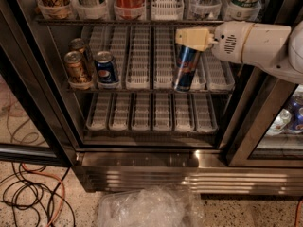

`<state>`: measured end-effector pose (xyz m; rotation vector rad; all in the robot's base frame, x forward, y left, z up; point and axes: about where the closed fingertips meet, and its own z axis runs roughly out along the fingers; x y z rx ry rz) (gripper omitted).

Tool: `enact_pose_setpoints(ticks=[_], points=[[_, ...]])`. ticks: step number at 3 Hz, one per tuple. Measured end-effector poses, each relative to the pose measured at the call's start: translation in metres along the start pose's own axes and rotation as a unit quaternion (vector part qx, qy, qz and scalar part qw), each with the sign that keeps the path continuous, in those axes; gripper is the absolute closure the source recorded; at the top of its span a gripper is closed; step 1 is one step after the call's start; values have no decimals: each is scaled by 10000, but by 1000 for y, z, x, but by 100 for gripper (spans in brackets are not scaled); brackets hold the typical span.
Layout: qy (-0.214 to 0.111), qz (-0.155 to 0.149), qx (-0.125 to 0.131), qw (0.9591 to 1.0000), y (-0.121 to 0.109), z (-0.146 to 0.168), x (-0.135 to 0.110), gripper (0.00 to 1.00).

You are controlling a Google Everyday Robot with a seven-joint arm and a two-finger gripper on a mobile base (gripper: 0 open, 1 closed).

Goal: Pick redbull can from middle shelf of fridge

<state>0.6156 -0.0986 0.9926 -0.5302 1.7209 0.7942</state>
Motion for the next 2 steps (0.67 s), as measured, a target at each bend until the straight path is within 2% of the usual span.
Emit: enact_pose_setpoints(ticks=[1,2], points=[[-188,163,-810,9964,38,0,-11,100],[-162,159,-860,9960,43,3,-11,100]])
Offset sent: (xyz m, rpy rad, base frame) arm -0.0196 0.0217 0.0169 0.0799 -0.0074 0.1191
